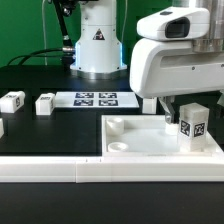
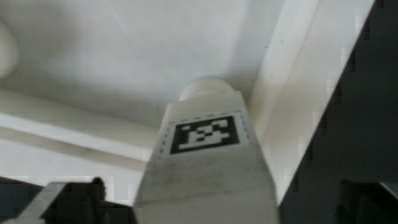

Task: Assemble square table

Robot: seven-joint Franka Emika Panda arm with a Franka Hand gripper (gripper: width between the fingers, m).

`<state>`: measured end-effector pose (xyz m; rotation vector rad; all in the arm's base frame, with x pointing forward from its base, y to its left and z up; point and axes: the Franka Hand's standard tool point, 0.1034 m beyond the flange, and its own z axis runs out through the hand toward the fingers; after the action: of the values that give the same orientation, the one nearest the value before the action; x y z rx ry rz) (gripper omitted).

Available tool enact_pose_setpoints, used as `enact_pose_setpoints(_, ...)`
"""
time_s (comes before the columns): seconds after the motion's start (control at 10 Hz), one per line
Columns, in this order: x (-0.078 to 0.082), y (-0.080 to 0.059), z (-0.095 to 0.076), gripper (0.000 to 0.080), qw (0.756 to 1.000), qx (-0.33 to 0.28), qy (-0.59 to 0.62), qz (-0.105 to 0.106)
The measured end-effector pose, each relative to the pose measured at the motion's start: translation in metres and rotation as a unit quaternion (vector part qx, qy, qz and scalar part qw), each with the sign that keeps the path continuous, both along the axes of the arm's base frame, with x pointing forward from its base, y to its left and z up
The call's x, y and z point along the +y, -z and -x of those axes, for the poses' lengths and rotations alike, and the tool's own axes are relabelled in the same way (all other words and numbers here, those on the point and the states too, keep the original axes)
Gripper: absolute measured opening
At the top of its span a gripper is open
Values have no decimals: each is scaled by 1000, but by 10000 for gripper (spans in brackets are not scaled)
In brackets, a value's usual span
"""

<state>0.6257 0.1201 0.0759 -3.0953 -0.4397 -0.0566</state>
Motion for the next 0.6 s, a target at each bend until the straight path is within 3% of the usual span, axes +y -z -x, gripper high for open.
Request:
enact_pose_setpoints(0.2, 0, 0, 0, 618, 1000, 0, -3, 0)
enact_pose_setpoints(0.3, -1, 0, 0, 470, 1000, 0, -3, 0)
enact_pose_setpoints(0.4, -1, 0, 0, 470, 1000, 0, -3, 0)
enact_pose_setpoints(0.5, -1, 0, 0, 334, 1000, 0, -3, 0)
enact_pose_setpoints(0.6, -1, 0, 0, 290, 1000, 0, -3, 0)
